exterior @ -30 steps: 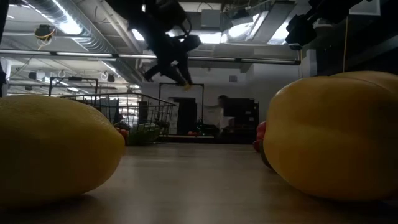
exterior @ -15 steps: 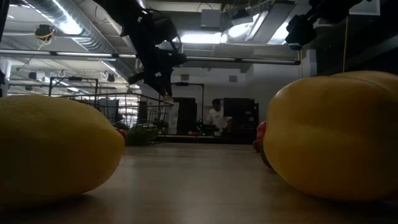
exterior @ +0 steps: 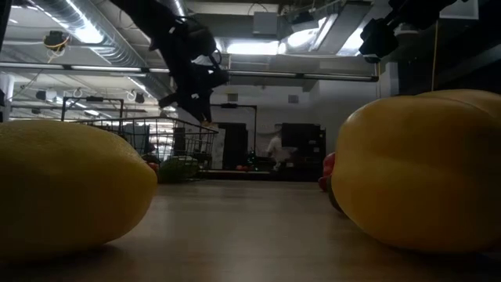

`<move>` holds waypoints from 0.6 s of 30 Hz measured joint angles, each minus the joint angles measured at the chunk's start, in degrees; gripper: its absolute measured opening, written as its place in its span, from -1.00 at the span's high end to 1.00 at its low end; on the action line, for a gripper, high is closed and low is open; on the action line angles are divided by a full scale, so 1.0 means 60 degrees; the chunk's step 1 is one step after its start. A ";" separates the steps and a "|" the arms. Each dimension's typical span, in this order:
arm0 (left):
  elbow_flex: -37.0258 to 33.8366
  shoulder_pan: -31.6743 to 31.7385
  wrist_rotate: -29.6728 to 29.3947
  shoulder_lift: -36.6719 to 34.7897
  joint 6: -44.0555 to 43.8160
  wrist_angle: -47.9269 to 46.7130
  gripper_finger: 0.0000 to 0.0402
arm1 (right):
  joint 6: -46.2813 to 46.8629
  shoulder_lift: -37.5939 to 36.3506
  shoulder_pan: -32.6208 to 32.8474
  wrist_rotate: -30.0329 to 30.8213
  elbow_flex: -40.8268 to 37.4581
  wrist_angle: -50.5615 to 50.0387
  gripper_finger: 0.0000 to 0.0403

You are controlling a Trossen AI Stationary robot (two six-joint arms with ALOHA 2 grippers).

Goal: Sort produce into baskets
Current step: Put the yellow corn into the silver wire basket

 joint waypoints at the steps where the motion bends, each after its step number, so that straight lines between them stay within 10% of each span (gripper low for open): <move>1: 0.0000 0.0048 -0.0008 0.0000 0.0114 -0.0021 0.69 | 0.0000 0.0000 0.0000 -0.0003 0.0000 0.0000 -0.79; 18: -0.0410 0.0150 0.0005 0.0022 0.1411 -0.1732 0.46 | -0.0004 0.0000 0.0000 0.0000 0.0000 0.0007 -0.79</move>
